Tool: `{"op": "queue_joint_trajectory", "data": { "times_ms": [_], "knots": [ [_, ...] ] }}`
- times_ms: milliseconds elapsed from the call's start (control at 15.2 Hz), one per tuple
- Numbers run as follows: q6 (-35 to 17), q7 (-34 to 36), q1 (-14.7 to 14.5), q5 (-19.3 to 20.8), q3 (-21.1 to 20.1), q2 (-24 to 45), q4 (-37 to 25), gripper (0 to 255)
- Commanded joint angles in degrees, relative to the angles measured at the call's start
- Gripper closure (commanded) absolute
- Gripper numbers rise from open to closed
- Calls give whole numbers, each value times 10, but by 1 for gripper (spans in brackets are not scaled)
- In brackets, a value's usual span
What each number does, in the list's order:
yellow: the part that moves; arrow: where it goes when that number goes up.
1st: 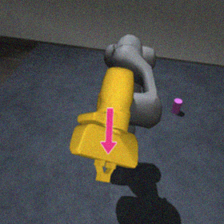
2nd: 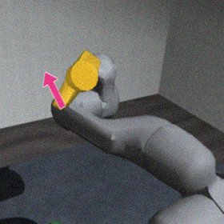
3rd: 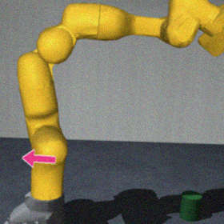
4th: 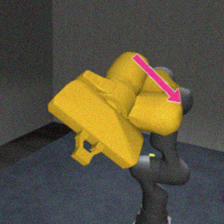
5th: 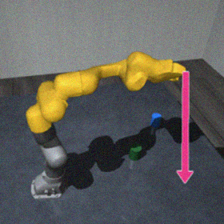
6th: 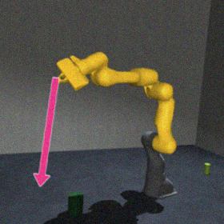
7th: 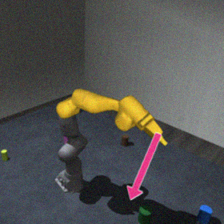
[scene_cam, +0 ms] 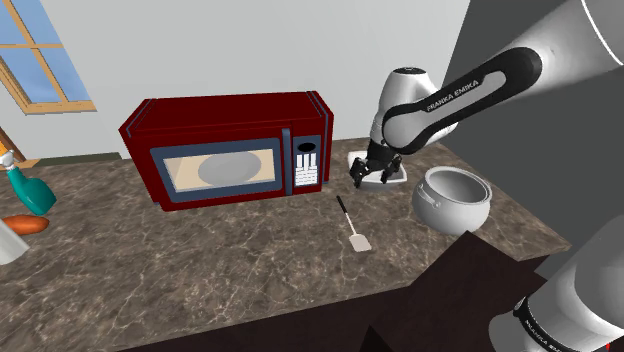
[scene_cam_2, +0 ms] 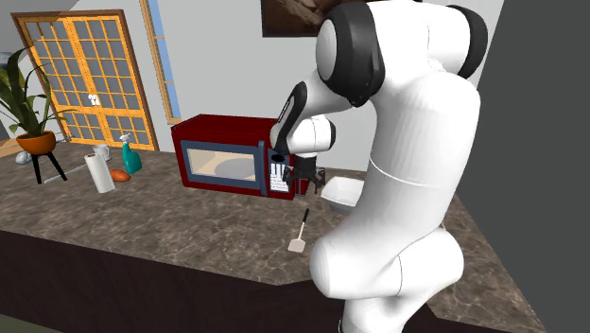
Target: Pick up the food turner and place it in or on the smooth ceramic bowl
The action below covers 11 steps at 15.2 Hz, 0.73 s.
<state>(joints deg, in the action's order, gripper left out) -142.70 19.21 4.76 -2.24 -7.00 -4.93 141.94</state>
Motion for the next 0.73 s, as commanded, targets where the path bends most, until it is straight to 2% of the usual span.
{"op": "queue_joint_trajectory", "data": {
  "times_ms": [0, 330, 660],
  "knots": [
    [-34, 20, 2, 14, -2, 45, -8, 0],
    [-99, 71, 0, 57, 7, 161, -50, 0],
    [-146, 115, -16, 91, 32, 276, -110, 0]
  ]
}}
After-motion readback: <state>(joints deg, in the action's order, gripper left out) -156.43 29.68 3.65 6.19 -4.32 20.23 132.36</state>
